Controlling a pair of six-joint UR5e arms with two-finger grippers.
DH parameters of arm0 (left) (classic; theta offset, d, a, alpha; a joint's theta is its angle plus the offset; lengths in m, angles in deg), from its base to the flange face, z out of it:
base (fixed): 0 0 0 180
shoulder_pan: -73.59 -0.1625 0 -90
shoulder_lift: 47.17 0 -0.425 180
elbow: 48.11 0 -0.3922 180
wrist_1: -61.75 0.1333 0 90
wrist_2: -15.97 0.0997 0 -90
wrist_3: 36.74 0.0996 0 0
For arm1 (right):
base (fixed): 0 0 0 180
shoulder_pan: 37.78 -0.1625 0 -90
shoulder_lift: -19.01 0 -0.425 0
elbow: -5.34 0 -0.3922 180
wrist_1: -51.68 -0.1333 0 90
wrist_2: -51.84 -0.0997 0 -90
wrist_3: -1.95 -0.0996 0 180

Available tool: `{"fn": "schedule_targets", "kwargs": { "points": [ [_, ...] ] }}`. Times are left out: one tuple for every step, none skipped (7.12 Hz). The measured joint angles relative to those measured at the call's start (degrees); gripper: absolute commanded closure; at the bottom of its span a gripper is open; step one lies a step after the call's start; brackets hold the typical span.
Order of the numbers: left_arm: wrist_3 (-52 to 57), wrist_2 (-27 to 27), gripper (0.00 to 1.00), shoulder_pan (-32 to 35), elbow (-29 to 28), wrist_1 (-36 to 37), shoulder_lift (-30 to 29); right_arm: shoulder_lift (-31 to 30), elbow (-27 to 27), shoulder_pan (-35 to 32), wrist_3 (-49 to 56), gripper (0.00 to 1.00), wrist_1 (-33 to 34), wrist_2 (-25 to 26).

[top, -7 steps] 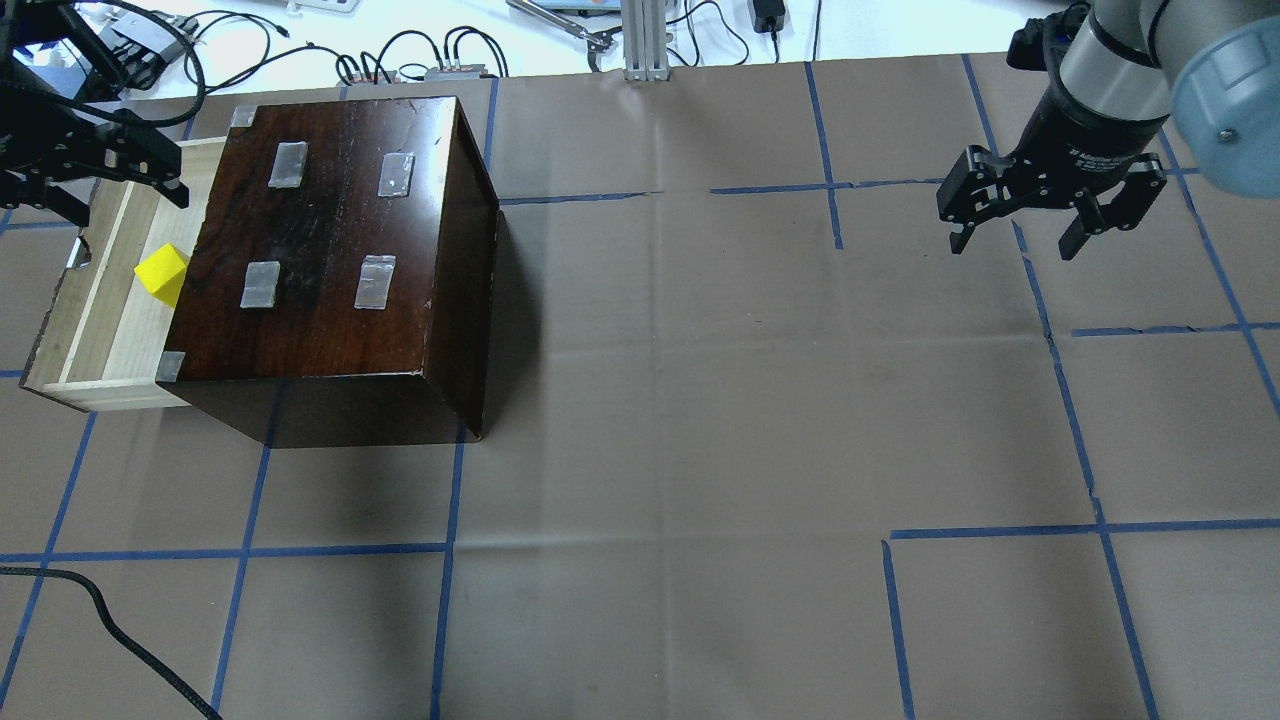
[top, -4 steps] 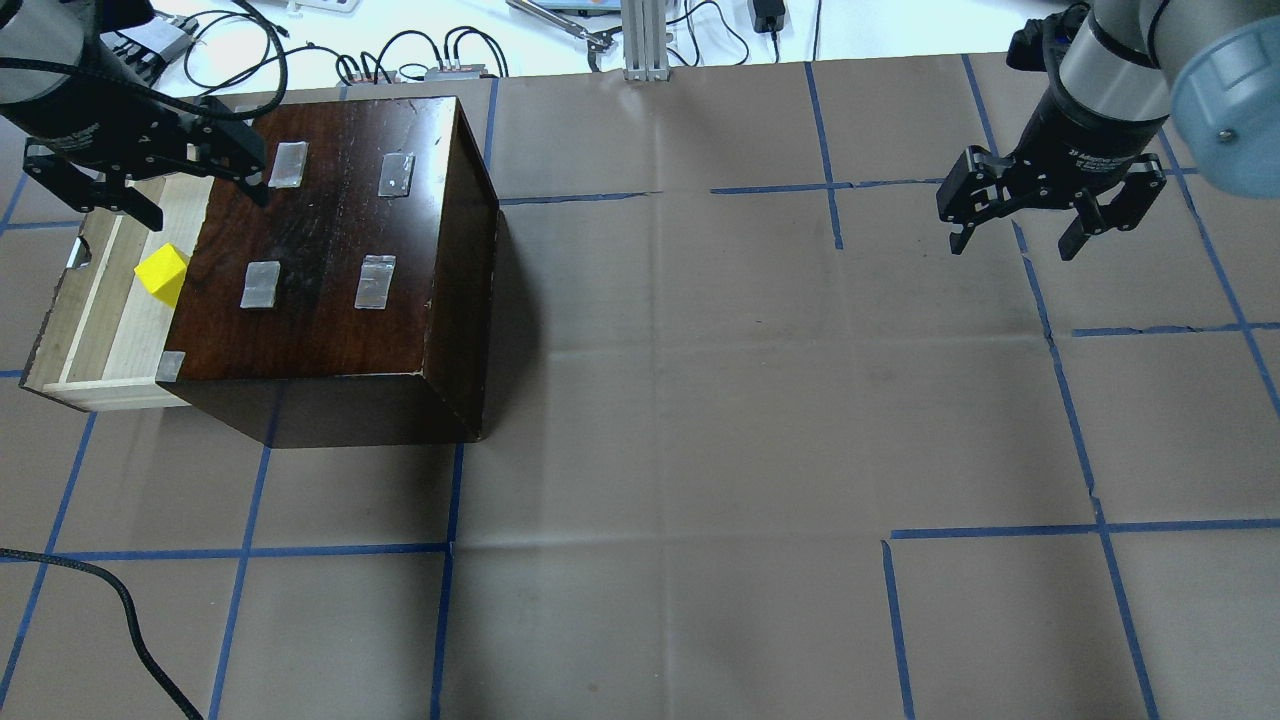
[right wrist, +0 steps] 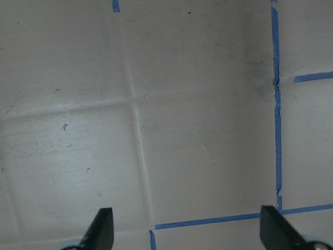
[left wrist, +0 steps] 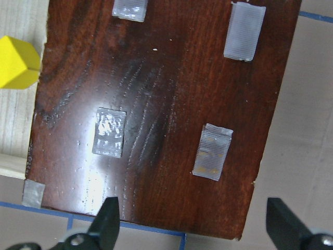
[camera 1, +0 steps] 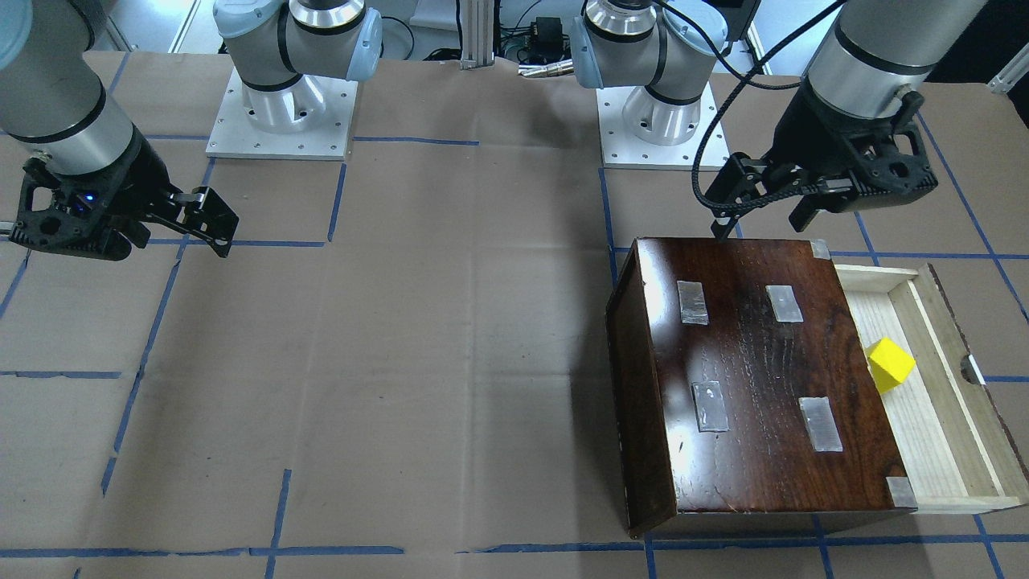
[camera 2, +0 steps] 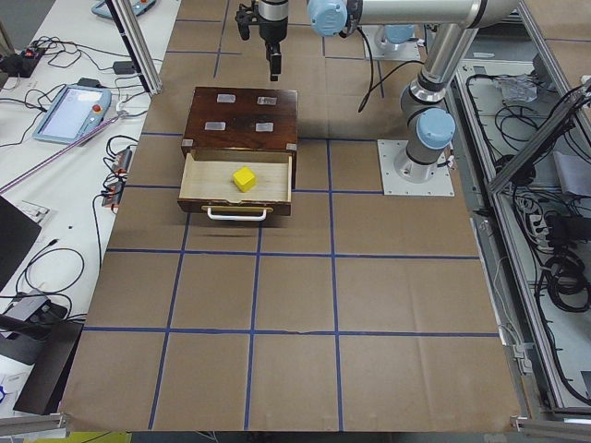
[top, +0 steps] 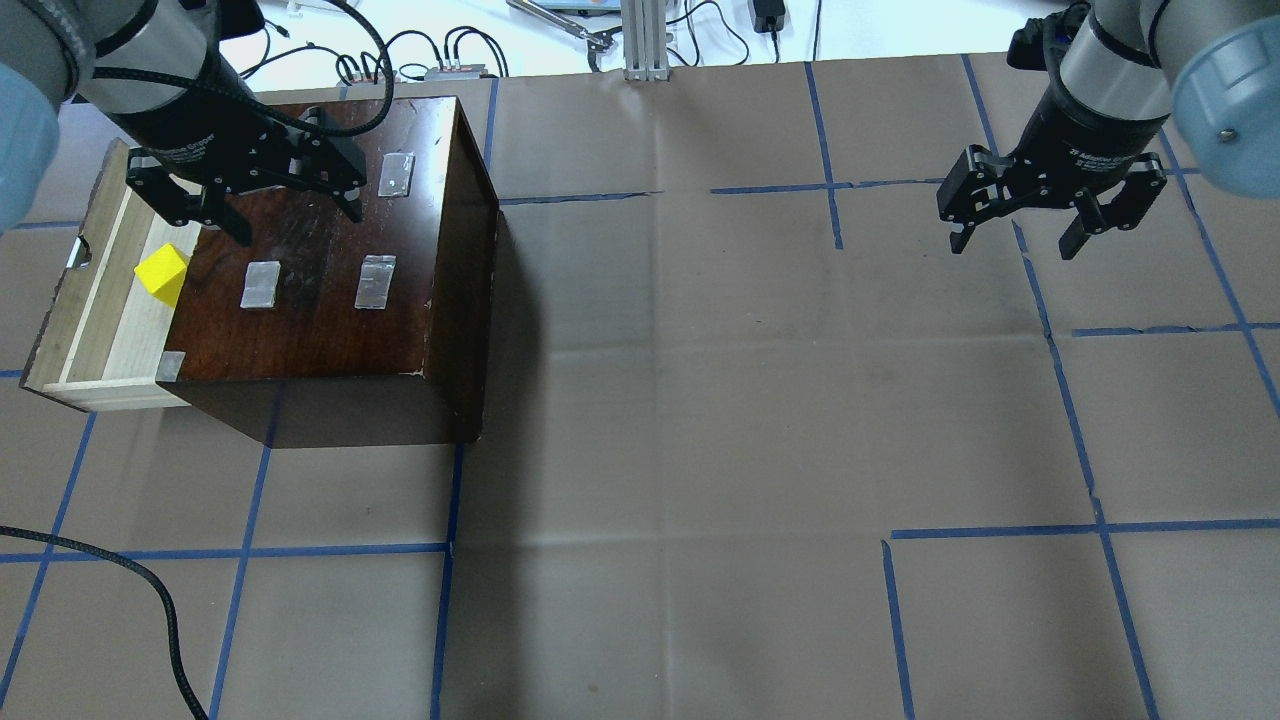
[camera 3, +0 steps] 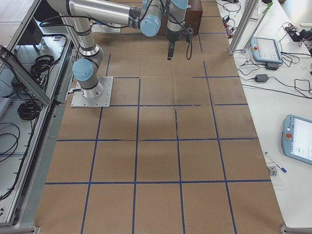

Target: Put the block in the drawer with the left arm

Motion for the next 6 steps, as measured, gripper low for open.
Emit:
{"fn": "schedule_targets", "kwargs": {
  "points": [
    [-0.7, 0.0, 0.02, 1.2, 0.3, 0.0, 0.0, 0.0, 0.0, 0.0, 0.0, 0.0, 0.0, 0.0],
    [-0.7, 0.4, 0.02, 2.0, 0.7, 0.1, 0.0, 0.0, 0.0, 0.0, 0.0, 0.0, 0.0, 0.0],
    [0.8, 1.0, 0.02, 2.6, 1.0, 0.1, -0.1, 0.0, 0.0, 0.0, 0.0, 0.0, 0.0, 0.0],
    [3.4, 1.3, 0.02, 2.9, 1.1, 0.1, -0.1, 0.0, 0.0, 0.0, 0.0, 0.0, 0.0, 0.0],
    [5.8, 1.2, 0.02, 3.2, 1.2, 0.0, -0.2, 0.0, 0.0, 0.0, 0.0, 0.0, 0.0, 0.0],
    [7.7, 1.2, 0.02, 3.8, 1.3, 0.0, -0.4, 0.0, 0.1, 0.0, 0.0, 0.0, 0.0, 0.0]
  ]
}}
